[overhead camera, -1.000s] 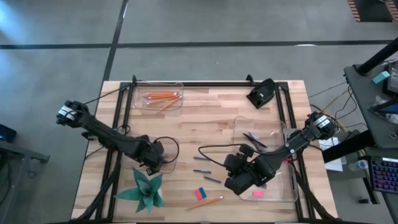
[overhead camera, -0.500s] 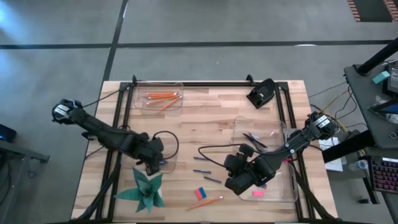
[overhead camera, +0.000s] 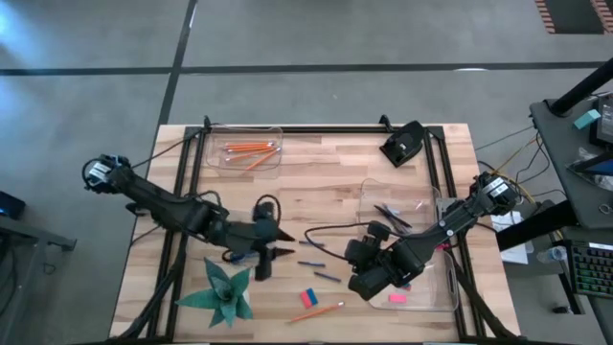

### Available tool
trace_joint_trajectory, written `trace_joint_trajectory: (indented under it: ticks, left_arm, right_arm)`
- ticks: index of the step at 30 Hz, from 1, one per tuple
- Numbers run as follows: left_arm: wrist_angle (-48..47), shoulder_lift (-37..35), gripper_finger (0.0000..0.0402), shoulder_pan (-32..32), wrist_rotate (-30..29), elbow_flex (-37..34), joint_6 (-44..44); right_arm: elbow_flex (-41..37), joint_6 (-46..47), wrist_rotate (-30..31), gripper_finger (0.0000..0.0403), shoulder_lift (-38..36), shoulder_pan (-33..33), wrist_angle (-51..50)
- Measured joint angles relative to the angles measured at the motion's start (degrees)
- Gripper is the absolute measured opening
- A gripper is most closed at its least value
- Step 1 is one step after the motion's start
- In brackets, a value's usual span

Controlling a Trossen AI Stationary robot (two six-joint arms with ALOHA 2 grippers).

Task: Sort crayons/erasers/pens/pencils in bins
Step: Put the blue crayon into the middle left transparent bin

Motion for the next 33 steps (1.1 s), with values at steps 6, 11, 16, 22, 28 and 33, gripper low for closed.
trace_joint_trajectory:
  ticks: [6,11,16,22,28,33]
  left_arm:
    - [11.2,7.9,0.0121,0.5,0.1,0.1,6.8]
    - [10.4,13.6,0.0121,1.3,0.2,0.0,6.9]
    - [9.9,19.2,0.0121,2.9,1.4,0.0,6.9]
    - [10.0,24.0,0.0121,5.2,1.9,0.0,6.8]
    - [10.1,27.5,0.0121,6.5,2.2,0.0,6.6]
    - [10.2,30.0,0.0121,8.0,2.6,0.0,8.6]
  right_arm:
    - [0.0,0.7,-0.6,0.0153,0.0,0.0,-1.2]
    - [0.0,3.9,-3.0,0.0153,-0.1,0.0,-5.9]
    - [0.0,5.9,-3.4,0.0153,-0.1,0.0,-9.2]
    - [0.0,5.9,-3.5,0.0153,-0.1,0.0,-10.4]
    - [0.0,6.6,-4.7,0.0153,-0.7,0.0,-12.3]
    - [0.0,9.6,-5.0,0.0152,-2.6,0.0,-17.1]
